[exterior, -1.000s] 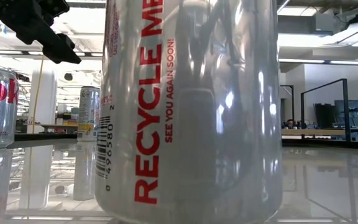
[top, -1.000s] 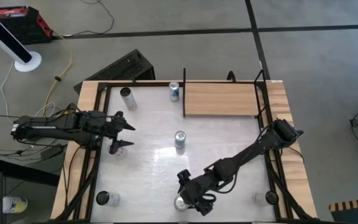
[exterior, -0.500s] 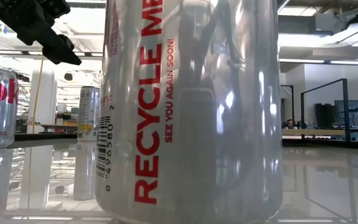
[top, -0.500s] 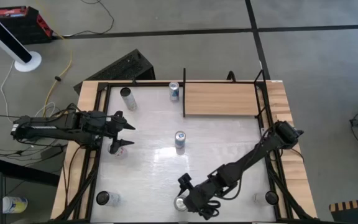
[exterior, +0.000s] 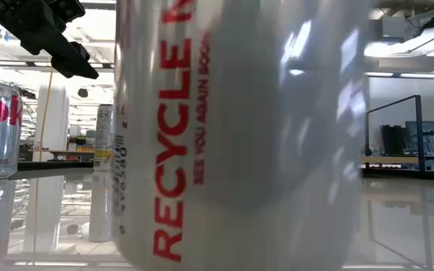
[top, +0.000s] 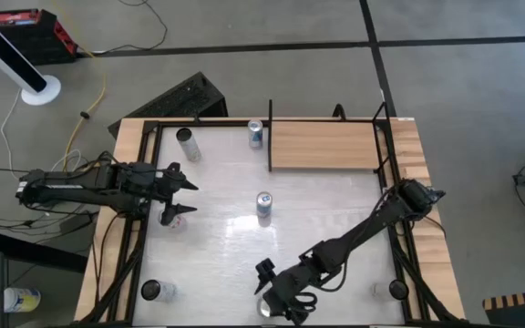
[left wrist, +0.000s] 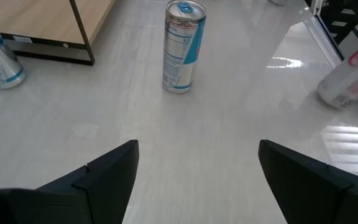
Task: Place canned beverage on shelf
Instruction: Put the bottom silver can on the shelf
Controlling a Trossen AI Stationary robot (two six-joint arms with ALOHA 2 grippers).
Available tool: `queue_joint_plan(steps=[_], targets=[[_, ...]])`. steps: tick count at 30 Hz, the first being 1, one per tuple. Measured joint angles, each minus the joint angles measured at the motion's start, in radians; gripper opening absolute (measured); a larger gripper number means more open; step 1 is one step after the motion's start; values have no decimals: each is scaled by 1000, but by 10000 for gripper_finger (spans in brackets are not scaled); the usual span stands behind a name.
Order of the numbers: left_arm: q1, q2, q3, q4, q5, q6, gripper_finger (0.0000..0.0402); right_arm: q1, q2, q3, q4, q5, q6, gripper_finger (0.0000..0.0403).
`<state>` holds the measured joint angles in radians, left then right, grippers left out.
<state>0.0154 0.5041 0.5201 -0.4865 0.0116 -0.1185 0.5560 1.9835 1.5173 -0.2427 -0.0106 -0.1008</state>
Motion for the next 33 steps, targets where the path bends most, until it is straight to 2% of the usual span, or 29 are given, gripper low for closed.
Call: queue_joint_plan(steps=[3,8,23,30,33], targets=[[0,0,0,-1,0,-1,316,2,-1,-1,0,2,-1,356],[0,0,0,-2,0,-1,316,-11,-4,-1,4,67,30,356],[0,0,0,-4,-22,-1,316,-43,-52,-2,-1,67,41,356],[0,0,0,-4,-20,-1,316,-8,-78,8,11,67,97,356],[0,0,0,-3,-20,-1,316,21,-78,7,15,138,134,356]])
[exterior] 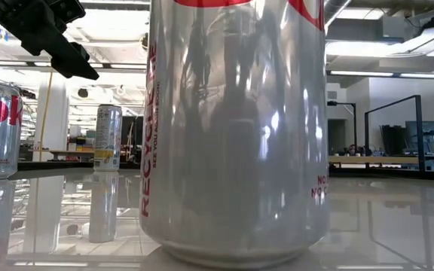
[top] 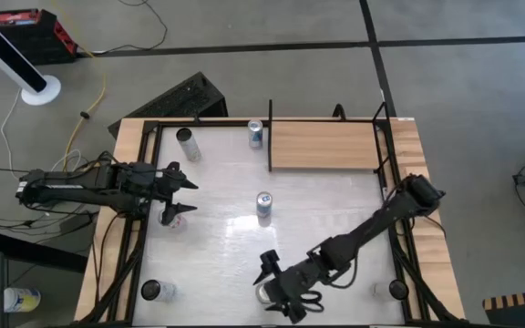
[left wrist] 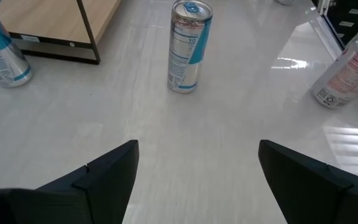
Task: Place canned beverage on shelf
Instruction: Put the bottom silver can on the shelf
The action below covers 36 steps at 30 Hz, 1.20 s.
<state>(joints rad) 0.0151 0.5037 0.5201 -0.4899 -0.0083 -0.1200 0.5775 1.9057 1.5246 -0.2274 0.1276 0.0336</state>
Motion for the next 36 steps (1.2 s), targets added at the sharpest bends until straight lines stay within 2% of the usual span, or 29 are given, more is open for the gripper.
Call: queue_joint_plan(steps=[3,7,15,29,36], targets=[[0,0,0,1,0,0,316,32,0,0,-6,102,7,356],[0,0,0,0,-1,0,316,59,0,-1,-10,152,5,356],[0,0,0,1,-4,0,316,42,63,-3,-17,156,46,356],[0,0,0,1,-4,0,316,29,64,-30,-47,105,124,356],[0,0,0,1,-3,0,316,20,61,-91,37,107,127,357]])
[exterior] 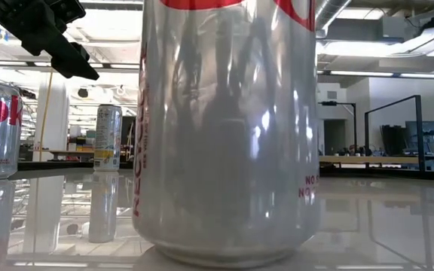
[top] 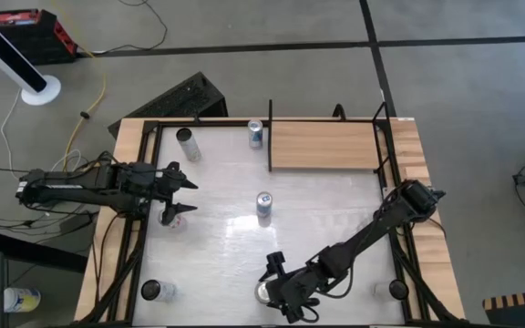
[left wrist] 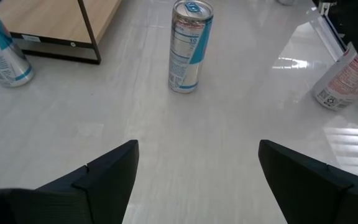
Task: Place canned beverage on shelf
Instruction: Put the bottom silver can on the shelf
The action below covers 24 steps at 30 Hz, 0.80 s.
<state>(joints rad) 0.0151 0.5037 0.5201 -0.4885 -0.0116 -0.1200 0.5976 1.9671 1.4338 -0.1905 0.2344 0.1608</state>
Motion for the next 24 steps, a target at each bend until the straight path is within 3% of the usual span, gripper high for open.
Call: queue_joint_plan(steps=[7,14,24], targets=[[0,0,0,0,0,0,316,-1,0,0,11,0,-3,353],[0,0,0,0,0,0,316,-1,-14,-1,-7,3,-21,311],[0,0,0,-2,0,0,316,-5,-179,-3,-207,47,-91,311]])
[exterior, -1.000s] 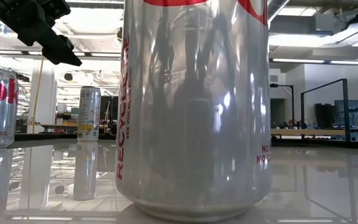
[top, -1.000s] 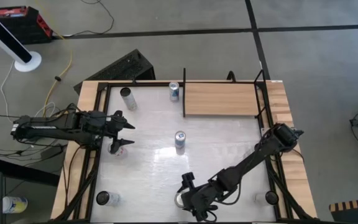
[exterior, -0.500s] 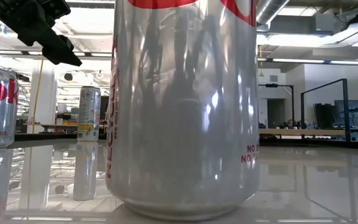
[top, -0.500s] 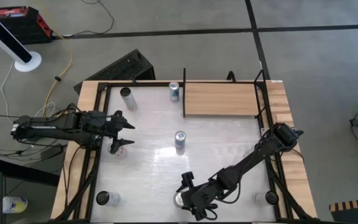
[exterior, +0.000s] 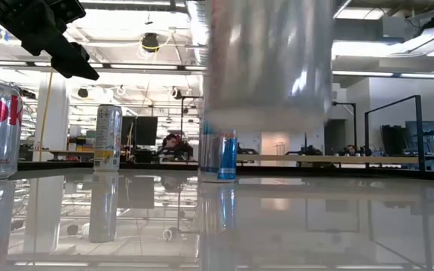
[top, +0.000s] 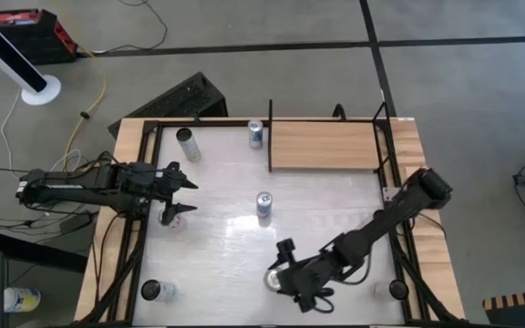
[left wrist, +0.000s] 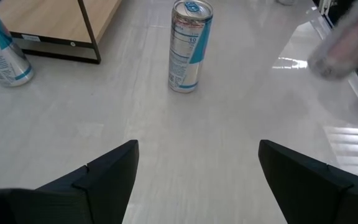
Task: Place canned beverage on shelf
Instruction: Put the bottom silver can on the shelf
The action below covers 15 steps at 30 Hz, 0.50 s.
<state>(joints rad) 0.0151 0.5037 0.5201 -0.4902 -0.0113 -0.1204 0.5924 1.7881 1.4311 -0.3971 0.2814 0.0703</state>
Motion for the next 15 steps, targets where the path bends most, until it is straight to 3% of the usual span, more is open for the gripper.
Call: queue_joint_plan(steps=[6,11,15], targets=[[0,0,0,2,0,0,316,-36,-146,0,-222,19,0,311],[0,0,0,1,0,0,316,-103,-264,0,-397,99,-8,311],[0,0,0,1,0,0,316,-231,-370,-76,-366,112,-91,311]])
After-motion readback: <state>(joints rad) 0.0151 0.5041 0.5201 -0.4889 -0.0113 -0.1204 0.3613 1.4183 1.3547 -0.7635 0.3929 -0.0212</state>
